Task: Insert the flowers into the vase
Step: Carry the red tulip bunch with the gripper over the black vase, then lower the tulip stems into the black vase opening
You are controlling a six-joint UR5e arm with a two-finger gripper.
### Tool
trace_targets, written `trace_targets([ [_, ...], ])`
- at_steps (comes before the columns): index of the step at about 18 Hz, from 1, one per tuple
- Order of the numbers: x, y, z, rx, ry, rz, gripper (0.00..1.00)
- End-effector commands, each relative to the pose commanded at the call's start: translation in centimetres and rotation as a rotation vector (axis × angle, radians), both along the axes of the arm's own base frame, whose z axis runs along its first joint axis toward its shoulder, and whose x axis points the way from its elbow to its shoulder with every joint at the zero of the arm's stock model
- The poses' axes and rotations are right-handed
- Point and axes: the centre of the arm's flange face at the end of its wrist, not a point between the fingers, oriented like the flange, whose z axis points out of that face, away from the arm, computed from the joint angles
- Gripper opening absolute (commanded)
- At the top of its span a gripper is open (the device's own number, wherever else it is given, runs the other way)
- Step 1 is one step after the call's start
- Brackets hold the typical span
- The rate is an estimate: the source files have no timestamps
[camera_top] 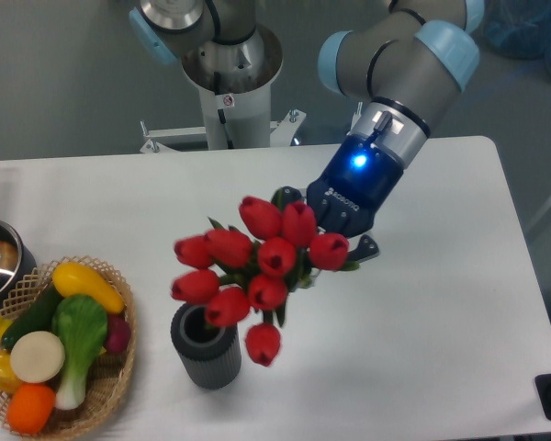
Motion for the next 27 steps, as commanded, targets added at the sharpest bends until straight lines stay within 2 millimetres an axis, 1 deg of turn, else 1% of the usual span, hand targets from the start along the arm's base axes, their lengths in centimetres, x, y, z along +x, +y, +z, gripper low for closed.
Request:
trace_targets([
  [1,0.6,0.9,-0.7,0.025,-0.006,-0.036,0.14],
  [3,1.1,1.6,-1.8,0.065,-0.009,-0.076,0.14],
  [4,1.6,1.8,-2.6,0.086,-0.027,-0.096,0.14],
  [5,1.9,1.8,-2.9,0.112,-0.033,-0.112,0.14],
  [8,2.7,1.7,-4.4,0.137,-0.038,-0.132,0.14],
  [10,3.4,2.5,-5.4,0.166,-0.037,-0.163,0.13],
  [14,3.3,2.7,-6.9,0.253,-0.061,-0.194,0.14],
  [17,3.3,2.9,-8.8,0.314,-0.062,-0.210,0.14],
  [18,3.3,2.8,-9.1,0.326,-0.065,-0.210,0.14],
  [22,3.3,2.8,-9.3,0.330,-0.068,-0.210,0.14],
  [25,3.6,2.4,-10.4,0.319,-0.089,-0.203,0.13],
  [27,3.5,2.2,-10.3,0.321,-0.086,-0.200,0.13],
])
